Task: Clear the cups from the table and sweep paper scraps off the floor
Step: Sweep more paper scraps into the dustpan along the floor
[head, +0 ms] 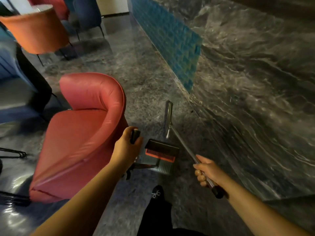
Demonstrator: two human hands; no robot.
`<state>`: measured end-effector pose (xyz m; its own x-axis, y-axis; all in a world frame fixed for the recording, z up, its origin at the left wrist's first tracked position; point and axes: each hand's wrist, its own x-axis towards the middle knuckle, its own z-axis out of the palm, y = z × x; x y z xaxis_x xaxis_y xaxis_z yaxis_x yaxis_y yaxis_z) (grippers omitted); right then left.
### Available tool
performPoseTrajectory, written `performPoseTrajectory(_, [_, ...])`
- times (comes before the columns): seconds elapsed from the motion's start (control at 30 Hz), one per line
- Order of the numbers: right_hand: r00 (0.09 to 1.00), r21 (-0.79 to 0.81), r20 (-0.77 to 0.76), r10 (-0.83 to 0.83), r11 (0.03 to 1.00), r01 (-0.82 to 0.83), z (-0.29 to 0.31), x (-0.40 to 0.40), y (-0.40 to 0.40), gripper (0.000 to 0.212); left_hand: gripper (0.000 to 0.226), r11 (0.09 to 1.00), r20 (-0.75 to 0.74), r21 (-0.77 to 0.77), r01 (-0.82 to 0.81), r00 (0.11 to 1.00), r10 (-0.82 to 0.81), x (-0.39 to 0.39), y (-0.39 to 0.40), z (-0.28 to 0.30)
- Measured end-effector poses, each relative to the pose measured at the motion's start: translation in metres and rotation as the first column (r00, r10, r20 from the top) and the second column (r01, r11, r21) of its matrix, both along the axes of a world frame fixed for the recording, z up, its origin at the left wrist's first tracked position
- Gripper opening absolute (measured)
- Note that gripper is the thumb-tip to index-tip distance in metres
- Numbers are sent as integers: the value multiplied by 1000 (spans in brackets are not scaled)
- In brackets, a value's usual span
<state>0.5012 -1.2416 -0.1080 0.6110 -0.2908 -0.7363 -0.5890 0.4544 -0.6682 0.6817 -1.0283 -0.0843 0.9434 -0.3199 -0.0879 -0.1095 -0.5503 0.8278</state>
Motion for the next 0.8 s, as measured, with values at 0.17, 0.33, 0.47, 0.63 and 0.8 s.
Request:
performPoseTrajectory(0.17, [999, 3, -12, 34, 999, -34, -2, 123, -52, 16, 32, 1000, -7, 2, 30, 1000, -30, 116, -55, -4])
performPoseTrajectory(0.33, [999, -5, -10, 38, 999, -38, 4, 225, -105, 16, 29, 1000, -18, 0, 9, 1000, -9, 217, -110, 6])
performPoseTrajectory(0.47, [998, 8, 9, 63, 998, -63, 3, 308, -148, 16, 29, 1000, -16, 0, -17, 1000, 17, 298, -151, 5])
performPoseTrajectory(0.63, [994, 36, 32, 107, 993, -108, -5, 443, -226, 16, 29, 995, -20, 20, -95, 995, 95, 420, -215, -8])
performPoseTrajectory(0.8, [987, 42, 20, 159, 986, -160, -3, 578, -290, 29, 30, 984, -15, 66, -168, 986, 169, 535, -268, 1])
